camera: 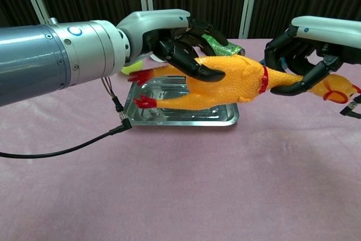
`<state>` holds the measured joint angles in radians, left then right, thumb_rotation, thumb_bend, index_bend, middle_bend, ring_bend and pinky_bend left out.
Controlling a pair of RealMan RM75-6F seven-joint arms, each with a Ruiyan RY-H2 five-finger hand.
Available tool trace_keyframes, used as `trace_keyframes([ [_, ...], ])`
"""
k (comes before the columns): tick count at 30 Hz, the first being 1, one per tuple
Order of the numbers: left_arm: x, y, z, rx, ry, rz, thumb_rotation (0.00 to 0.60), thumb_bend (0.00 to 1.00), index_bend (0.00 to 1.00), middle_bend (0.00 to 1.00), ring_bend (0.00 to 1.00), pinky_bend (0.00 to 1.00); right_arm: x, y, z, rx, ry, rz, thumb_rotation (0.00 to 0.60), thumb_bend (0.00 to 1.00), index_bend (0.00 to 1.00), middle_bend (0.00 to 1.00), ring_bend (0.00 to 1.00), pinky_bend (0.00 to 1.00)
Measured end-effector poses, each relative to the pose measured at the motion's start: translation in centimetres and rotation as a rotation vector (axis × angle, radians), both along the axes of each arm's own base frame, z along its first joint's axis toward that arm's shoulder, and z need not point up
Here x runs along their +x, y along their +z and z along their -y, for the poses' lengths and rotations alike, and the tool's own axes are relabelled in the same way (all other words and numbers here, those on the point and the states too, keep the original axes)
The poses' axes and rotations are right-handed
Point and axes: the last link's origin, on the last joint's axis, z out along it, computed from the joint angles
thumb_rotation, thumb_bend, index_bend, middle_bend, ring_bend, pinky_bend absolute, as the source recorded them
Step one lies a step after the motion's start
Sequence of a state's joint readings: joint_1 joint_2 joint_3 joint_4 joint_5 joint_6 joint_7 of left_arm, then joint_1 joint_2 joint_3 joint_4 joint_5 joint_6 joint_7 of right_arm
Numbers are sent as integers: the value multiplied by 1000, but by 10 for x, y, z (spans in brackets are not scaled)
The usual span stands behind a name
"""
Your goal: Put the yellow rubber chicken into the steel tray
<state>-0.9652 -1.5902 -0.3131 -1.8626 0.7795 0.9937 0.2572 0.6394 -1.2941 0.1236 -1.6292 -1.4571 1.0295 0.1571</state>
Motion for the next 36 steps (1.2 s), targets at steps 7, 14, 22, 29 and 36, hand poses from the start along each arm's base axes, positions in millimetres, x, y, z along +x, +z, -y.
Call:
trace_keyframes([
  [7,-1,3,-2,6,6,5,527,222,100,231,276,357,0,1,0,1,0,3,600,646,1000,785,745,806],
  [14,-2,0,-3,-1,15,-6,493,196,43,171,244,334,0,2,-1,12,-8,23,600,648,1000,785,746,806],
  [22,-2,-1,-3,6,9,-24,562,197,41,166,235,333,0,5,0,18,-15,49,600,651,1000,785,746,806],
  [29,-4,1,-5,12,8,-38,600,197,41,152,216,328,-2,6,1,23,-23,58,600,652,1000,785,745,806],
  [36,-6,2,-7,11,5,-67,600,196,36,148,211,327,0,8,2,22,-16,68,600,653,1000,785,746,806],
])
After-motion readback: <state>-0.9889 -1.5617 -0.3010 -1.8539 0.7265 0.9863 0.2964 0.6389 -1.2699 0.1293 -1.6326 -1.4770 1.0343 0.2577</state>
